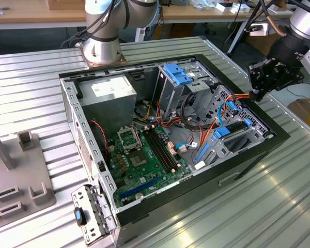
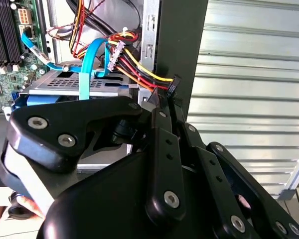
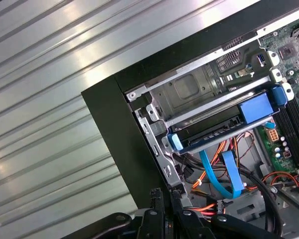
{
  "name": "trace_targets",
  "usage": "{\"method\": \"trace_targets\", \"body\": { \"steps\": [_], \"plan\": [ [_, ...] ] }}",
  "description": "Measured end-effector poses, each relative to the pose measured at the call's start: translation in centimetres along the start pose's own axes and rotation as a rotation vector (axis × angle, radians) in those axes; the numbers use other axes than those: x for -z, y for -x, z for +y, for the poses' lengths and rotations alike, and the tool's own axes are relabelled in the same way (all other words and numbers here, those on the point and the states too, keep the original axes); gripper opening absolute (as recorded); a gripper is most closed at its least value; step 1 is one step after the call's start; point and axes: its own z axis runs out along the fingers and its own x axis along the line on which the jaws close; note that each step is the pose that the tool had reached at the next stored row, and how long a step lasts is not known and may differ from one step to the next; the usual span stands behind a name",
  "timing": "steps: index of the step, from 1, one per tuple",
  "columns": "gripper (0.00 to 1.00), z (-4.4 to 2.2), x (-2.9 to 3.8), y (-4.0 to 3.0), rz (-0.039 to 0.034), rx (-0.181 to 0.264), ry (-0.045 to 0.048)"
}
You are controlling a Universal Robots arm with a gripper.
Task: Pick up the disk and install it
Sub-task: 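Insert the first disk wire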
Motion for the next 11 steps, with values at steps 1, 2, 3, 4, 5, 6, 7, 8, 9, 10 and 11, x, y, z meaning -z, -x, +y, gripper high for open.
{"method": "trace_targets", "body": {
  "steps": [1, 2, 3, 4, 5, 6, 7, 8, 9, 10, 11],
  "plan": [
    [0.16, 0.01, 0.01, 0.02, 0.0014, -0.015, 0.0012],
    [0.16, 0.01, 0.01, 0.03, 0.0028, -0.031, 0.0022],
    [0.16, 0.02, 0.02, 0.03, 0.0038, -0.041, 0.0030],
    [0.16, 0.02, 0.01, 0.04, 0.0050, -0.055, 0.0039],
    [0.16, 0.02, 0.01, 0.04, 0.0069, -0.078, 0.0053],
    [0.16, 0.02, 0.01, 0.05, 0.0082, -0.092, 0.0063],
    [0.16, 0.03, 0.01, 0.05, 0.0091, -0.102, 0.0070],
    [0.16, 0.03, 0.02, 0.06, 0.0103, -0.115, 0.0079],
    [0.16, 0.03, 0.01, 0.07, 0.0112, -0.126, 0.0086],
    [0.16, 0.03, 0.02, 0.08, 0.0121, -0.136, 0.0093],
    [0.16, 0.04, 0.02, 0.09, 0.0134, -0.151, 0.0103]
  ]
}}
